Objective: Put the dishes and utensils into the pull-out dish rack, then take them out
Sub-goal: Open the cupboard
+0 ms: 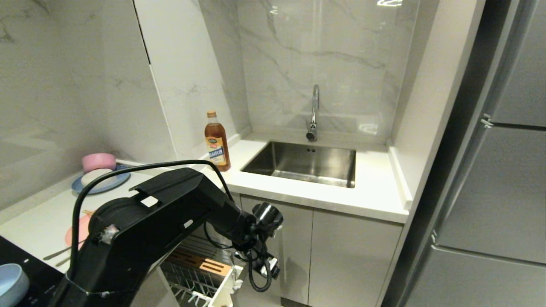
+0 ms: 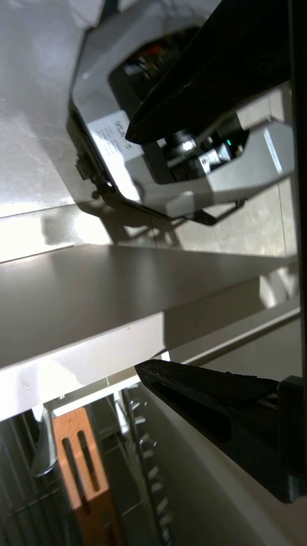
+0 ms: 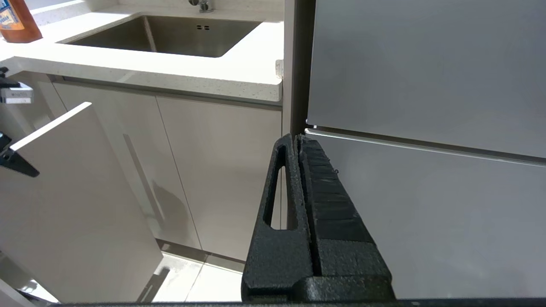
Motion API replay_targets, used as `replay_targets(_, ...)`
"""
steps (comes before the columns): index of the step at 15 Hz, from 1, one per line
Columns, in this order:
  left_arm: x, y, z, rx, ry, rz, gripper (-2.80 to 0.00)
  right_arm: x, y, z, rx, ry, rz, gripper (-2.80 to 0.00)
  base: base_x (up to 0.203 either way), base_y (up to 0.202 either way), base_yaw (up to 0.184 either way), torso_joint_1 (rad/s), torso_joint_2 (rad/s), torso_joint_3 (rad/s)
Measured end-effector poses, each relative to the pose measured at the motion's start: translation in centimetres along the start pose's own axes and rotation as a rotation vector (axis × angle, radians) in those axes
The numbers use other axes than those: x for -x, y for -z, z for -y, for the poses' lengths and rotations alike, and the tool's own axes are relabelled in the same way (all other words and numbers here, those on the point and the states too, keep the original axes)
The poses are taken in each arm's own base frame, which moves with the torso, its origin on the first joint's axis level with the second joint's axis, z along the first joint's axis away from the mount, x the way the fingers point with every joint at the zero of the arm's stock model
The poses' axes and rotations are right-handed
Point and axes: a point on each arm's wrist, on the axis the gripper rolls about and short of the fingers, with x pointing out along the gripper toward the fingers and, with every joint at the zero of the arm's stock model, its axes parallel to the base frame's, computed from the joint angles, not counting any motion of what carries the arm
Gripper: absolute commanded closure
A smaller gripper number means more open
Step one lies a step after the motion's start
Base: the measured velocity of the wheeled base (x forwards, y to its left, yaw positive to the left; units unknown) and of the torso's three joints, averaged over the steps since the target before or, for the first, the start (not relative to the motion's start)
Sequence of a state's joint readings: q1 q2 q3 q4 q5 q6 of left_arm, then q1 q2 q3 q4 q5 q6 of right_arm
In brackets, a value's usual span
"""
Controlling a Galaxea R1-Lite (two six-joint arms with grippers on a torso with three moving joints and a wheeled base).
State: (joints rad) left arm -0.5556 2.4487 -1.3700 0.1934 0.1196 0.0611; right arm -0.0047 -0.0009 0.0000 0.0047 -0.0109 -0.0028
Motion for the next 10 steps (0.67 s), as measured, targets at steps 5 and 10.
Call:
replay_targets(5, 0.2, 0.3, 1.5, -0.125, 0.013, -0.006, -2.8, 0.0, 0.0, 0.0, 0.0, 0.0, 0.0, 0.0, 0.0, 0.0, 0.0, 0.0, 0.0, 0.0)
replay_targets(10, 0.6, 0.1, 2.7, -0.19, 0.036, 0.011, -2.8, 0.0, 0.0, 0.0, 0.0, 0.0, 0.0, 0.0, 0.0, 0.0, 0.0, 0.0, 0.0, 0.0)
